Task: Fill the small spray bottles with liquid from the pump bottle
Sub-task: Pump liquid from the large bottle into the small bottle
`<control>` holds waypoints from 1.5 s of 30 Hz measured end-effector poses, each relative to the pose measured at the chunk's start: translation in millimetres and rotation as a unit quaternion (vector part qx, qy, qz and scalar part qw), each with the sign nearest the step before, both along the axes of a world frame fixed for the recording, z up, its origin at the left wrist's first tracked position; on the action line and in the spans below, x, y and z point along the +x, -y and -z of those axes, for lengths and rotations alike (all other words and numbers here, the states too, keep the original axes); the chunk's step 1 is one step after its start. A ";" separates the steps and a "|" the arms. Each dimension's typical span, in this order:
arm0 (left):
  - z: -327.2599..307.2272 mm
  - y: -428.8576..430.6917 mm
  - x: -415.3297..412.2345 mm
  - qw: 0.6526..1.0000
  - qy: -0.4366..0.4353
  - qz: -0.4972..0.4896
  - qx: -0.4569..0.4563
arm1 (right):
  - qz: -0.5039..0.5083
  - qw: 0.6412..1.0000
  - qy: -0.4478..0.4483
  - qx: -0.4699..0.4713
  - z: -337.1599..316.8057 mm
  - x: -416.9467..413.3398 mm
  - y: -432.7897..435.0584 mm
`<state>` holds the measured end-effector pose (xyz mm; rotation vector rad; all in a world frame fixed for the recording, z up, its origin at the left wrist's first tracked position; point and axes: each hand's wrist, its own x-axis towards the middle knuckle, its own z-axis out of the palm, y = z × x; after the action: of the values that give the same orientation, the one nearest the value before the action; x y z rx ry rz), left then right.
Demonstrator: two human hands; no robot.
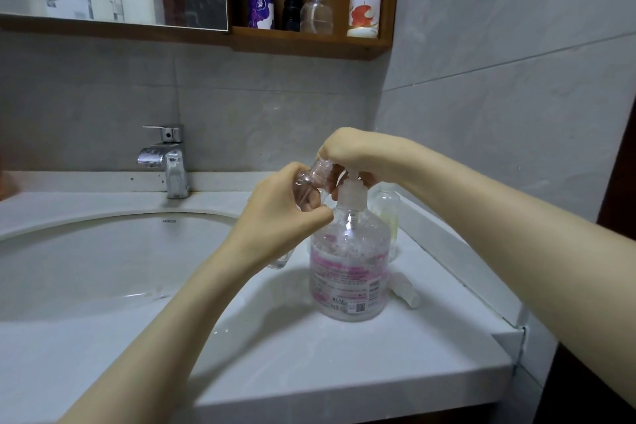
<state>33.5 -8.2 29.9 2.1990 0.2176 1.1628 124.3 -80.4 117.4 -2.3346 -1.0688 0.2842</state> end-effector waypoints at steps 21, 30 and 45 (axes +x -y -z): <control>1.1 0.6 -0.8 1.000 0.000 0.010 -0.021 | 0.020 1.000 0.001 -0.009 -2.7 -5.1 2.3; 0.0 2.4 -2.0 1.000 -0.004 0.007 -0.017 | 0.052 0.998 0.029 -0.038 -2.7 -4.5 -6.0; 4.7 -0.1 0.1 0.999 -0.023 0.022 -0.027 | 0.015 0.994 0.056 -0.096 -3.1 -1.2 -7.6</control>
<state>33.6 -8.1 25.2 2.1739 0.2155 1.0707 123.1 -72.8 120.6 -2.5622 -1.1020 0.2563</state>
